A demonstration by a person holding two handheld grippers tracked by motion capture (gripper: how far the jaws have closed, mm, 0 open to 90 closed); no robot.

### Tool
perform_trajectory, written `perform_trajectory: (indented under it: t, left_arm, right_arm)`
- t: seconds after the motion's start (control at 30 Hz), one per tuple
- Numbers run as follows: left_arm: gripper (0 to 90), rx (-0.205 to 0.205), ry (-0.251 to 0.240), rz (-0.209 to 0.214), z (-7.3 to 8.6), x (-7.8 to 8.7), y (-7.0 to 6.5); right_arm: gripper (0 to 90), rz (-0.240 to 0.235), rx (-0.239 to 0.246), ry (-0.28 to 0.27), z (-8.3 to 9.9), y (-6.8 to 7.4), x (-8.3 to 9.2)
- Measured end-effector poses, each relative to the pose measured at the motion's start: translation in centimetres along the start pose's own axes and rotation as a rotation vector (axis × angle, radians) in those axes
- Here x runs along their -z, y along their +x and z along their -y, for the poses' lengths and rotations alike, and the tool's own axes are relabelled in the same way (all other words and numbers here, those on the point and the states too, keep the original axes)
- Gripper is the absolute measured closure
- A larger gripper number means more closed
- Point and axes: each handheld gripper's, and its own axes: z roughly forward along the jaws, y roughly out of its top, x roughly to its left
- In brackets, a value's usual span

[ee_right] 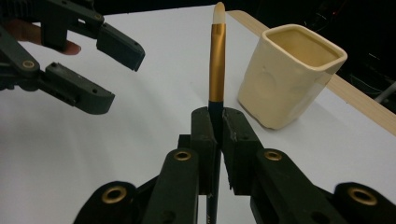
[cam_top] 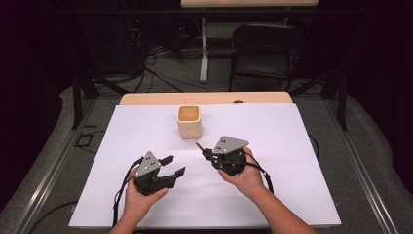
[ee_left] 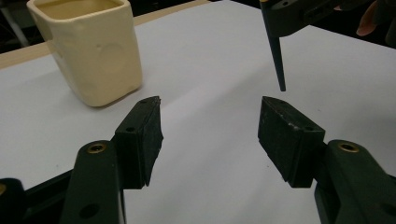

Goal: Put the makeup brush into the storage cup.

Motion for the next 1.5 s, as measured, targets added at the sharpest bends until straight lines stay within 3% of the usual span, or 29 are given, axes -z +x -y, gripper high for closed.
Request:
perform_trajectory:
  t: [0.13,0.33,0.47,0.87,1.2,1.5]
  left_arm:
    - [40.6,-0.017,0.008,0.01,-0.4,-0.3,-0.3]
    - [42.4,-0.021,0.019,0.029,-0.8,-0.8,-0.7]
    - [44.9,-0.004,0.005,0.049,-1.0,-1.0,-0.8]
    - [54.7,0.022,-0.031,0.048,-1.6,-0.5,-0.5]
    - [58.8,0.017,-0.007,0.077,-1.9,-1.5,-1.0]
    - [65.7,0.046,0.013,0.101,-2.0,-2.7,-1.1]
  right_arm:
    - [83.1,-0.011,-0.038,-0.024,-0.1,-0.4,0.1]
    - [83.1,-0.012,-0.042,-0.033,-0.2,-0.3,0.0]
    - [83.1,-0.009,-0.038,-0.041,-0.3,-0.1,-0.1]
    - [83.1,-0.005,-0.043,-0.055,-0.4,0.0,-0.3]
    - [83.1,-0.002,-0.074,-0.091,-0.6,0.3,-0.7]
    - [83.1,-0.004,-0.081,-0.113,-0.9,0.7,-1.1]
